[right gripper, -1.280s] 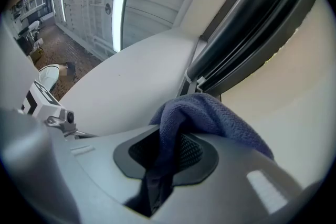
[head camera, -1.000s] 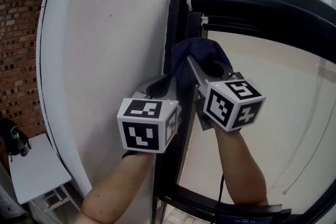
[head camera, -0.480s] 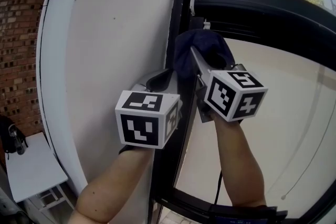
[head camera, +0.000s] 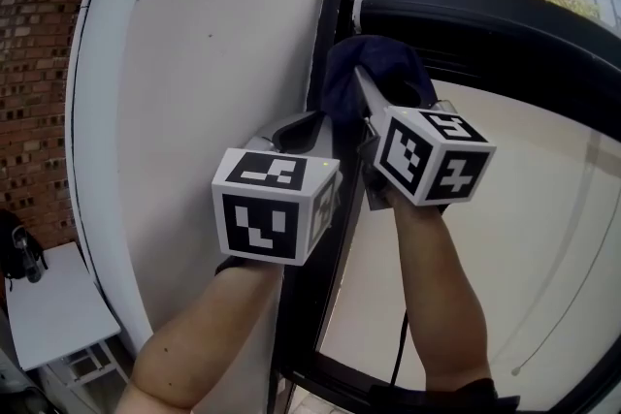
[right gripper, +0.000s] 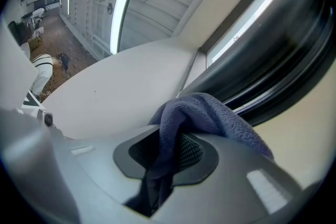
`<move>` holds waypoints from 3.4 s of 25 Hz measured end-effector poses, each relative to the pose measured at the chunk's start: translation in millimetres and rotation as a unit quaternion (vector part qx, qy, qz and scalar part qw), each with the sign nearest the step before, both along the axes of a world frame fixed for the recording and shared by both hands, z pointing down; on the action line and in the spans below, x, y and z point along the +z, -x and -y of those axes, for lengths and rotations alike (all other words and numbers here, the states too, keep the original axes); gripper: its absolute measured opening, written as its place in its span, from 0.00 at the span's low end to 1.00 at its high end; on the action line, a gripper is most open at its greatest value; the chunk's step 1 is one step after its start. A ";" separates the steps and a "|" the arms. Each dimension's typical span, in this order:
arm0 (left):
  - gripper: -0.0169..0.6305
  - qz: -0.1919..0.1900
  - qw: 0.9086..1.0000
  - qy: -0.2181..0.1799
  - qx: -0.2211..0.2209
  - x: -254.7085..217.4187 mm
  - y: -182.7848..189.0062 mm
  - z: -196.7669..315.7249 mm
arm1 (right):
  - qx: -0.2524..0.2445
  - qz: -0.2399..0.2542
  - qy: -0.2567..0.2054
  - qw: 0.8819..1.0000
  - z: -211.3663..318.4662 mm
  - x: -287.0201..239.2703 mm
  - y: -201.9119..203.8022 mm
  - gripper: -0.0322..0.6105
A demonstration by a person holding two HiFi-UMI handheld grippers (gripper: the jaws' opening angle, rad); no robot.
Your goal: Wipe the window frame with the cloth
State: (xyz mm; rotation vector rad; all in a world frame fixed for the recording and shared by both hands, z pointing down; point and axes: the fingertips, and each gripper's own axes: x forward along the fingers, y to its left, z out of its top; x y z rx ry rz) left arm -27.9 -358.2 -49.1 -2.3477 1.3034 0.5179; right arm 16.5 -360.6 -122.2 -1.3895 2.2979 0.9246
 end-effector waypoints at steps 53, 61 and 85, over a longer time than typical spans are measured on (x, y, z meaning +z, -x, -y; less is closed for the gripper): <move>0.02 -0.029 0.998 -0.048 -0.004 -41.4 3.5 -23.2 | 0.063 0.006 -0.084 0.994 -37.8 -57.2 -9.2 0.16; 0.02 -0.024 0.999 -0.048 0.007 -40.3 -2.3 -32.3 | 0.080 0.026 -0.073 0.994 -44.5 -55.8 -27.8 0.16; 0.02 -0.003 0.993 -0.047 0.105 -40.7 -70.0 -88.3 | 0.151 0.069 -0.072 0.983 -105.7 -51.3 -121.1 0.16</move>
